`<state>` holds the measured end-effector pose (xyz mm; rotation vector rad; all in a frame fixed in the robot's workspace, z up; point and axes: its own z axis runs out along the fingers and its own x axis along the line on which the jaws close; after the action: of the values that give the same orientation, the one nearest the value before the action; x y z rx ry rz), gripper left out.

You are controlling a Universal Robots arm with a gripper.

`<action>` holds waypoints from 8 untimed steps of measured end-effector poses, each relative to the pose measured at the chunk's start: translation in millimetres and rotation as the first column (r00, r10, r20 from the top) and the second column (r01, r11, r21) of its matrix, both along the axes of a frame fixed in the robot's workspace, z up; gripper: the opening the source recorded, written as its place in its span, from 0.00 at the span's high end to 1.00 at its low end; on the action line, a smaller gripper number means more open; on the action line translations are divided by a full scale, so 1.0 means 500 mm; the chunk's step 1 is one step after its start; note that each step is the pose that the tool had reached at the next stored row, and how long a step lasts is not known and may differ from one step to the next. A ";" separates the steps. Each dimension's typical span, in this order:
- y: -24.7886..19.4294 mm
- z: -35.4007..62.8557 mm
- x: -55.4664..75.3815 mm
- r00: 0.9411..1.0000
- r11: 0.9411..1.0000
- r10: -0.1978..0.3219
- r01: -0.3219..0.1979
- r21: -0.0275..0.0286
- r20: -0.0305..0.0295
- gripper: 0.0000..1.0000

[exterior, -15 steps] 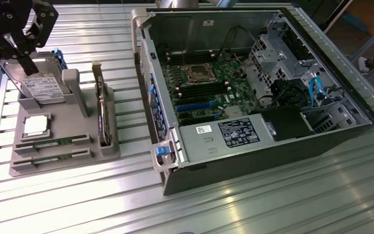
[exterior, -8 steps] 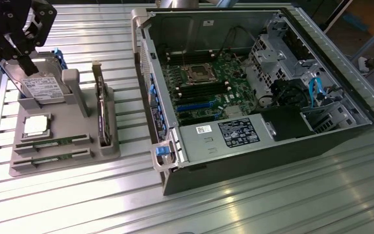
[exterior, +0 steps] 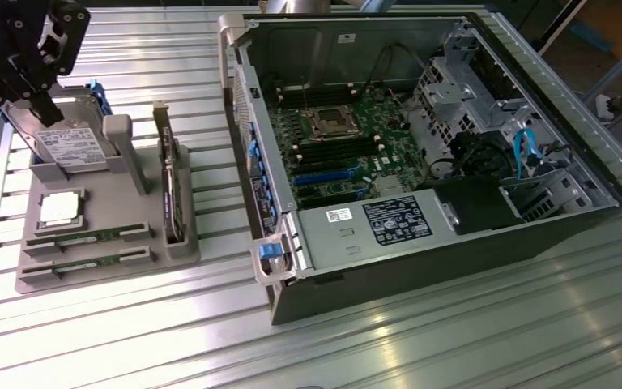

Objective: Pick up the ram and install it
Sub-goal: 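Pick up the ram and move it above insertion slot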

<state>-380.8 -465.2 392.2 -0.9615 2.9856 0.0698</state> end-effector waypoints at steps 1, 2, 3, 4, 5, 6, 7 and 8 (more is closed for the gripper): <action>0.0000 0.000 0.000 1.000 1.000 0.021 -0.021 0.000 0.000 0.89; -0.0001 0.000 0.000 0.999 0.999 0.042 -0.042 0.000 0.000 0.89; -0.0001 0.000 0.000 0.999 0.999 0.052 -0.052 0.000 0.000 0.89; -0.0001 0.000 0.000 0.998 0.998 0.062 -0.062 0.000 0.000 0.89; -0.0001 0.000 0.000 0.997 0.997 0.080 -0.080 0.000 0.000 0.89; -0.0001 0.000 0.000 0.996 0.996 0.090 -0.090 0.000 0.000 0.89; -0.0002 0.000 0.000 0.995 0.995 0.103 -0.103 0.000 0.000 0.89; -0.0003 0.000 0.000 0.993 0.993 0.118 -0.118 0.000 0.000 0.89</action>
<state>-380.8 -465.3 392.1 -1.1368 2.9262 0.0701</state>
